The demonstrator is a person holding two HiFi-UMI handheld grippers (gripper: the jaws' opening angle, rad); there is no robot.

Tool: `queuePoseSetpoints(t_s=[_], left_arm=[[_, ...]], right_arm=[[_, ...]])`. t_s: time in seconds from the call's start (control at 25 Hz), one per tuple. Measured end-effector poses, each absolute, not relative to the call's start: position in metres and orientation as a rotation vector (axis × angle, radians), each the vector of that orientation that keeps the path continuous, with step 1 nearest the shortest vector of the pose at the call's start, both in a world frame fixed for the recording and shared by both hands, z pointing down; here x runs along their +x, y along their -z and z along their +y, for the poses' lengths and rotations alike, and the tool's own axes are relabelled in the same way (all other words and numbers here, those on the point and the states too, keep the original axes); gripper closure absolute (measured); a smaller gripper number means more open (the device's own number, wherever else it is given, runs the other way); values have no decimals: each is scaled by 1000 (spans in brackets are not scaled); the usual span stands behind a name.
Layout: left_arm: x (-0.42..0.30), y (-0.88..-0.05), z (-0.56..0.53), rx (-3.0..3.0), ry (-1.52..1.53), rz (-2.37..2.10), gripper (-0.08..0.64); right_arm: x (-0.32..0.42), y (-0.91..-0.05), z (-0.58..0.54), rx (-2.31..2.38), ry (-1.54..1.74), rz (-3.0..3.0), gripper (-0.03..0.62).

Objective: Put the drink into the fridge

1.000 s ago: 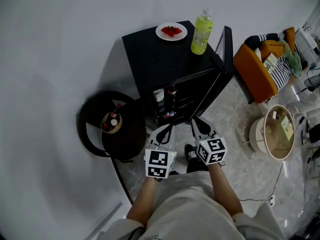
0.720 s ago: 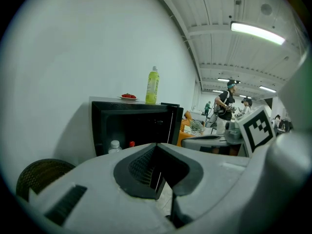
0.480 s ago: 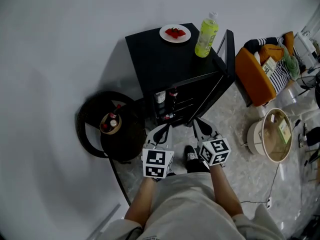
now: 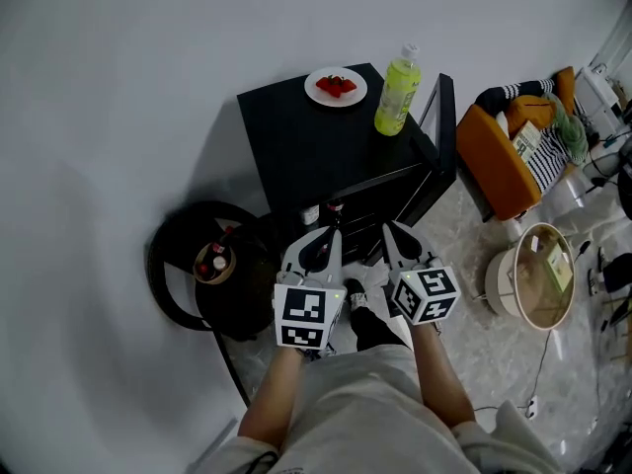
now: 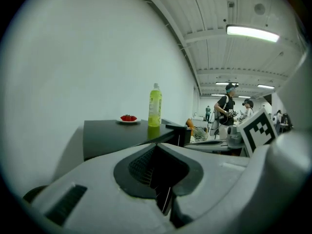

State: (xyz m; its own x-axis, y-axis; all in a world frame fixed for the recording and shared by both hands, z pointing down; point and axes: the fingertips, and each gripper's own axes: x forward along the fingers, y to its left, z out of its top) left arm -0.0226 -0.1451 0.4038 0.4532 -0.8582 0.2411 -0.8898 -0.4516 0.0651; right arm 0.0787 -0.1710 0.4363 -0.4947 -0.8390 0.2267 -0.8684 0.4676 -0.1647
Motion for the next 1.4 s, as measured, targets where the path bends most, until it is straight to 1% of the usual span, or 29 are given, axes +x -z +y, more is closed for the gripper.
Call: queuePoseSetpoints(t_s=[0.48,0.52,0.56,0.6,0.68,0.84,1.04,1.4], left_arm=[[16,-330,-254,2613,-267,-1587,551],[18,-326,-262,2614,-267,-1592,551],[21,-321,-270,2615,-263,-1596,551],[23,-317,-277,2615,-259,-1600,551],[27,-312,-291,2614,-260,-1605,551],[43,-304,-318,2629,-275,-1589,551],[52,-297,-346,2628,-277,-1596,551],[50,-296,-378,2593,-281,-1642,551]], right_arm=[[107,-345,-288,1543,-328,-2688,577],[108,-338,-297,1533,-337,-2703,554],[109,-331,-306,1517,-340,-2714,495],[110,-326,-315,1501,-336,-2719,452],[111,-320,-333,1474,-320,-2715,400],[113,-322,-363,1387,-311,-2675,337],[102,-329,-389,1234,-326,-2677,307],[76,-327,-415,1086,-276,-2740,307]])
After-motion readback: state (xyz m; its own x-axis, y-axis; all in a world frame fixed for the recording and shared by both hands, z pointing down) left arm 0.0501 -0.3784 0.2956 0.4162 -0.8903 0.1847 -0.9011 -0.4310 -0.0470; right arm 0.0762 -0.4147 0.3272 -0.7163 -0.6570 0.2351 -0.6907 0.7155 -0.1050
